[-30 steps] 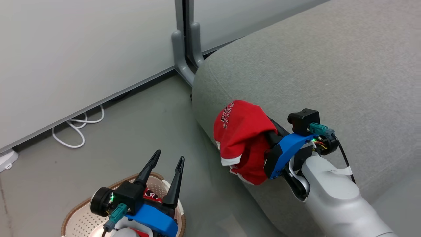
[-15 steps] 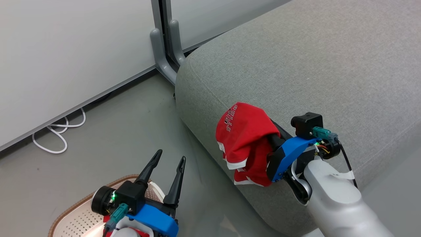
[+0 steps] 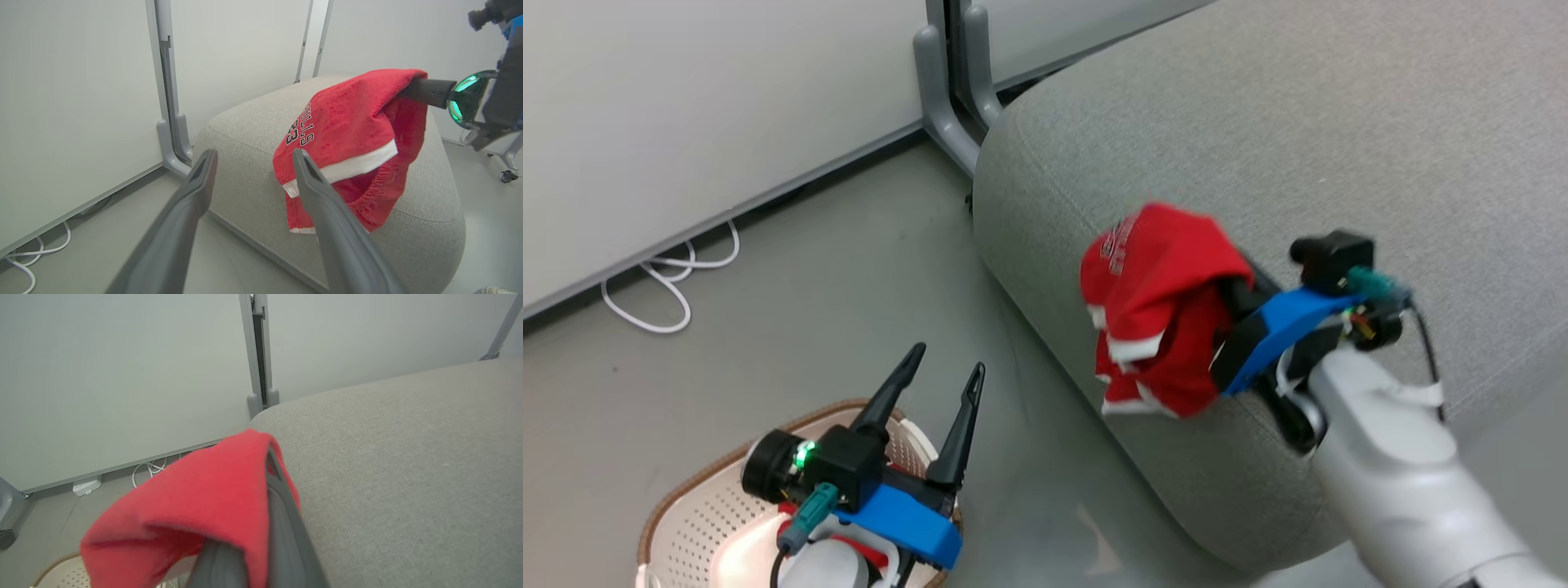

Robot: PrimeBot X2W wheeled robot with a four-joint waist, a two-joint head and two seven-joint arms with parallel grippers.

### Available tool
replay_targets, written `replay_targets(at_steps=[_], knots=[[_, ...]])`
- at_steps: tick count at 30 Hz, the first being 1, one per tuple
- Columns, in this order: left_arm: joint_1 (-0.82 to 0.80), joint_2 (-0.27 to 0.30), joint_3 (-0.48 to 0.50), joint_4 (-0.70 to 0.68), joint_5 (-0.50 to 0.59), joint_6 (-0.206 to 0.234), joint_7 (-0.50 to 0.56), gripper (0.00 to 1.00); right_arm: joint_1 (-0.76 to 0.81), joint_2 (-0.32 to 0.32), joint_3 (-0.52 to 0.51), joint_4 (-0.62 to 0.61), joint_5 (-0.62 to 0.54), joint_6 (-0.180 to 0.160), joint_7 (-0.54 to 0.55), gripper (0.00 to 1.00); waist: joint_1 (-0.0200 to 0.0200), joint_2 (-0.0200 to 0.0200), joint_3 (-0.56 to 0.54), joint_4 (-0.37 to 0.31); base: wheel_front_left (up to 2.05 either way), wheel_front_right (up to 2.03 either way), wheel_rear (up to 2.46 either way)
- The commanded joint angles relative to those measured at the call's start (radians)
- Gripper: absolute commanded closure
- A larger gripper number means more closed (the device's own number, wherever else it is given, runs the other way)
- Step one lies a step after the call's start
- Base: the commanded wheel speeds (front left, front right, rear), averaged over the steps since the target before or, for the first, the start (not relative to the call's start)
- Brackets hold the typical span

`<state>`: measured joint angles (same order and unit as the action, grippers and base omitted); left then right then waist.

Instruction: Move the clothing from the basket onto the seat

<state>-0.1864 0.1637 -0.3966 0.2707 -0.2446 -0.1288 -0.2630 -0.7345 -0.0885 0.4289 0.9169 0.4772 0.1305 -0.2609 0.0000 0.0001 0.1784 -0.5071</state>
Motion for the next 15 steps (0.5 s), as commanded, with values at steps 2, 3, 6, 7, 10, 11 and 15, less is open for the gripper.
replay_targets(at_steps=[2,3,6,7,10,11,15], knots=[[-0.031,0.019,-0.001,-0.013,0.008,-0.002,-0.003,0.00,-0.059,-0.025,-0.030,-0.015,0.012,0.000,0.004,1.00,0.0000,-0.0001,0.049,0.017,0.00,0.00,0.00],[-0.040,0.025,-0.004,-0.020,0.011,-0.002,-0.003,0.00,-0.081,-0.038,-0.047,-0.019,0.015,0.000,0.007,1.00,0.0000,-0.0001,0.070,0.022,0.00,0.00,0.00],[-0.077,0.049,-0.017,-0.037,0.020,-0.002,-0.003,0.00,-0.152,-0.086,-0.103,-0.023,0.028,0.000,0.021,1.00,0.0000,-0.0001,0.138,0.042,0.00,0.00,0.00],[-0.089,0.056,-0.024,-0.040,0.022,-0.002,-0.003,0.00,-0.176,-0.105,-0.124,-0.023,0.033,0.000,0.026,1.00,0.0000,-0.0001,0.159,0.051,0.00,0.00,0.00],[-0.134,0.084,-0.048,-0.051,0.026,-0.002,-0.003,0.00,-0.243,-0.166,-0.201,-0.024,0.054,0.000,0.031,1.00,0.0000,-0.0001,0.228,0.078,0.00,0.00,0.00],[-0.148,0.093,-0.052,-0.055,0.026,-0.002,-0.003,0.00,-0.262,-0.182,-0.228,-0.026,0.065,0.000,0.033,1.00,0.0000,-0.0001,0.250,0.086,0.00,0.00,0.00],[-0.202,0.131,-0.072,-0.082,0.027,-0.002,-0.003,0.00,-0.322,-0.278,-0.341,-0.010,0.083,0.000,0.028,1.00,0.0000,-0.0001,0.338,0.118,0.00,0.00,0.00]])
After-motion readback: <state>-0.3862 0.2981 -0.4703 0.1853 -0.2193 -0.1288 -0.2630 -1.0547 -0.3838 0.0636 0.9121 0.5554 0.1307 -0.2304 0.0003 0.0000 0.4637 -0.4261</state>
